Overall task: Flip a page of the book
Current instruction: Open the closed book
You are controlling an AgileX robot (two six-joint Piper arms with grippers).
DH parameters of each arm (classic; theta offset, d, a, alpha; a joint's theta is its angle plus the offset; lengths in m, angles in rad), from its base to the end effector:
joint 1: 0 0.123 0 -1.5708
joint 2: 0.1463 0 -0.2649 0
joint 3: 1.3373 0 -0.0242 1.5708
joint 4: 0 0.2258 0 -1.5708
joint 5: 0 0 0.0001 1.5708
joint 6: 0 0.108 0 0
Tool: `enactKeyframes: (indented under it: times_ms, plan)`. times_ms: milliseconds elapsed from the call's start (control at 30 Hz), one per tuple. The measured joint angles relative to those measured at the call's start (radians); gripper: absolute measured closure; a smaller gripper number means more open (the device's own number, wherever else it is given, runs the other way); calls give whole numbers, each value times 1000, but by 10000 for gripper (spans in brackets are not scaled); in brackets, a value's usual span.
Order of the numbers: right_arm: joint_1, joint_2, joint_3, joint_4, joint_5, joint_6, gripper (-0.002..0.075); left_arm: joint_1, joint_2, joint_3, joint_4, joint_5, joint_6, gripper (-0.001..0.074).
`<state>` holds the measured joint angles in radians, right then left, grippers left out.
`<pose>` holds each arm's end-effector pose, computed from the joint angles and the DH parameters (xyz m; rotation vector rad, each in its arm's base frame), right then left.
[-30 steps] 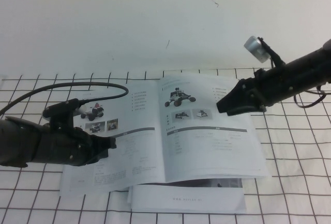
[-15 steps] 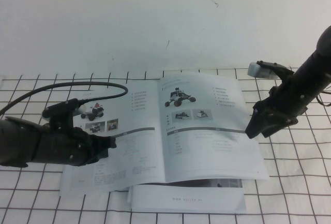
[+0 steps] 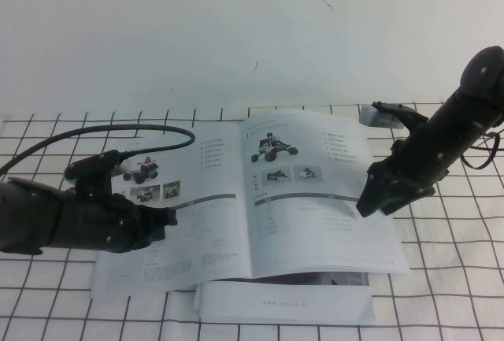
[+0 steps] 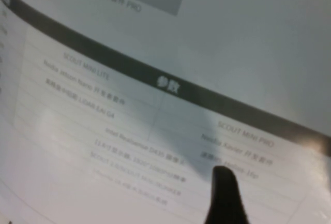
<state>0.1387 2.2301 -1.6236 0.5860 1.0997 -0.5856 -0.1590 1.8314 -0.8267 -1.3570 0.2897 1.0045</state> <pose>0.3905 0.1083 0.1215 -0.6482 2.9024 0.7779 0.3102 -0.0804 0.1155 -0.1267 2.5846 -0.5520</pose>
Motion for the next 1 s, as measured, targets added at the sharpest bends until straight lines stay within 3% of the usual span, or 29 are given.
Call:
enactKeyframes:
  times_ms: [1000]
  plan:
    - [0,0,-2,-32,-24,-1,288,0,0,0,0,0,5,738]
